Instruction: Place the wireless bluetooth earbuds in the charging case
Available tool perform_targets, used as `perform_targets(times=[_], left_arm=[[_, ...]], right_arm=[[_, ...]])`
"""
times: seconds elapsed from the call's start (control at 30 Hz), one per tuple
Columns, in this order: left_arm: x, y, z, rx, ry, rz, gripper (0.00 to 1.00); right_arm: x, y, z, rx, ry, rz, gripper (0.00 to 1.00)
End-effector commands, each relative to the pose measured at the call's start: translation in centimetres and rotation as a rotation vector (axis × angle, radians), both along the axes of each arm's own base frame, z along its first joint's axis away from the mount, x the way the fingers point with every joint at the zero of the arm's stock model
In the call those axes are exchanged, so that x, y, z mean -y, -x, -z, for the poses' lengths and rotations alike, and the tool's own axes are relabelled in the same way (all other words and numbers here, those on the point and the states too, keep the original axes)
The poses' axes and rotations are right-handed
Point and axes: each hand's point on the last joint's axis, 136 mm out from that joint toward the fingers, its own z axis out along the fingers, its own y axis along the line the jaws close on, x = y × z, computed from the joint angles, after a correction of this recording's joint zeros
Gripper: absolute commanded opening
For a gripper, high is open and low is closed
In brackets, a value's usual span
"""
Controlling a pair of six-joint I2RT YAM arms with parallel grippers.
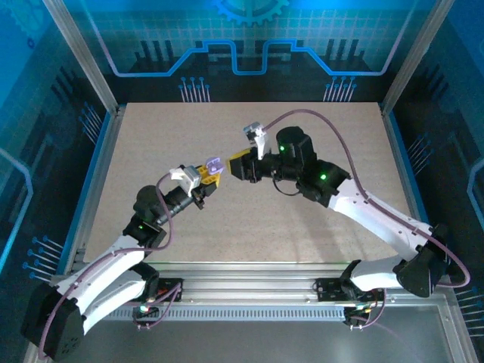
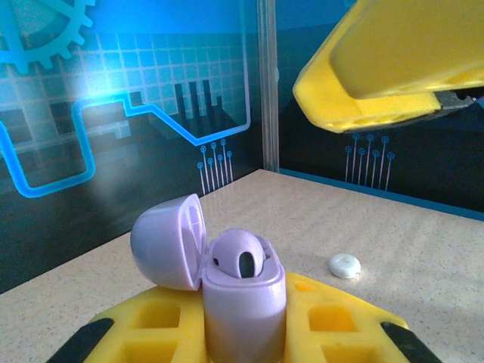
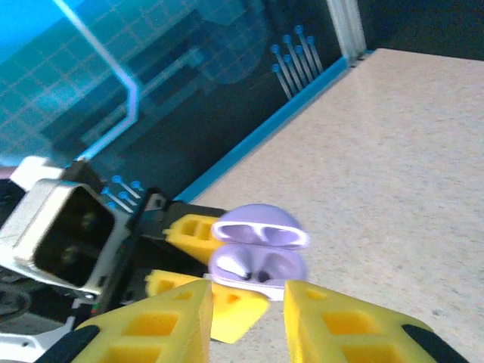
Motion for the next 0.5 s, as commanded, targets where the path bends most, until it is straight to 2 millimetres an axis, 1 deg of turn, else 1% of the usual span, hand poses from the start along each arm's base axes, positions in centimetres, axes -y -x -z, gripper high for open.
perform_targets(times=[0.0,0.13,0.33,0.47], left_arm=[[-0.3,0.2,-0.5,0.016,0.012,-0.018,0.18],[-0.5,0.1,-0.4,0.009,0.007,-0.032,0.18],[-0.6,0.0,-0.1,-0.002,-0.007,-0.041,0.18],[-0.7,0.0,-0.1,-0.003,-0.012,-0.046,0.18]], right_arm=[[2.0,-1.2,1.8,-0.057,0.137,0.066,0.30],[2.8,-2.6,3.1,-0.116,0.201,0.102,0.30],[3.4,-4.5,4.9,-0.195,0.287,0.137,0.30],[4.1,-5.9,7.0,-0.263,0.383,0.172,0.30]])
